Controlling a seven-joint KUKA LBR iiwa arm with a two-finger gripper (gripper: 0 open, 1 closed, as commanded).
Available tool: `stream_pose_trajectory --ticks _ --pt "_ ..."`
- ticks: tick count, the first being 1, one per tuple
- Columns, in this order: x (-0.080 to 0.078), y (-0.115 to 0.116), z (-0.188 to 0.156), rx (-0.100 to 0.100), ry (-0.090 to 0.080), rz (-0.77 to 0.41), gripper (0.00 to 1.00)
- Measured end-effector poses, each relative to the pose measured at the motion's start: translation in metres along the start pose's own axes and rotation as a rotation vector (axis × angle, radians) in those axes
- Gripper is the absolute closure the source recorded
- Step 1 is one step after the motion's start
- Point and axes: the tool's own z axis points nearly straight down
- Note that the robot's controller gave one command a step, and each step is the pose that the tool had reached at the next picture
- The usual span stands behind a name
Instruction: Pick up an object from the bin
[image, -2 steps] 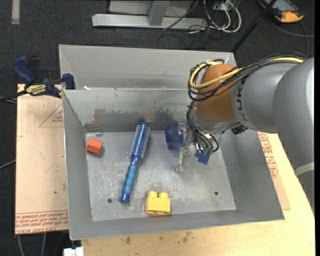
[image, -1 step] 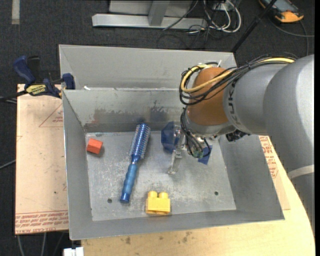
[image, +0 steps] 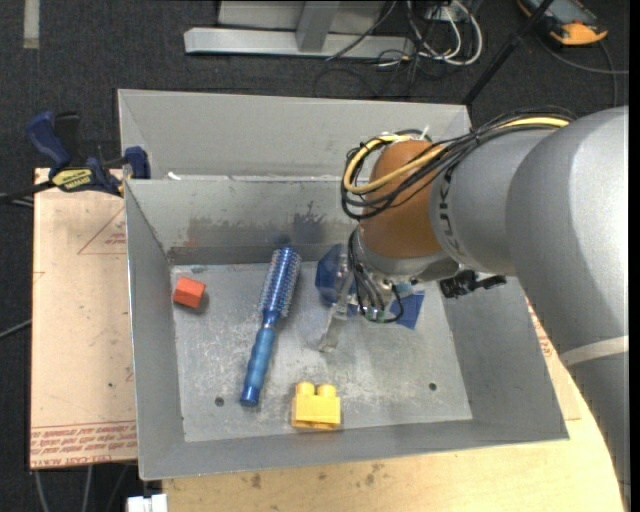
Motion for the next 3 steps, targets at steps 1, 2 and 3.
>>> stream_pose_trajectory --ticks 1,2,3 --pt "-0.006 0.0 -0.007 -0.004 -0.02 0.001 1.0" --pt "-0.007 0.001 -0.023 -0.001 -0.004 -0.001 1.0" --pt "-0.009 0.002 -0.053 -0.001 -0.004 -0.004 1.0"
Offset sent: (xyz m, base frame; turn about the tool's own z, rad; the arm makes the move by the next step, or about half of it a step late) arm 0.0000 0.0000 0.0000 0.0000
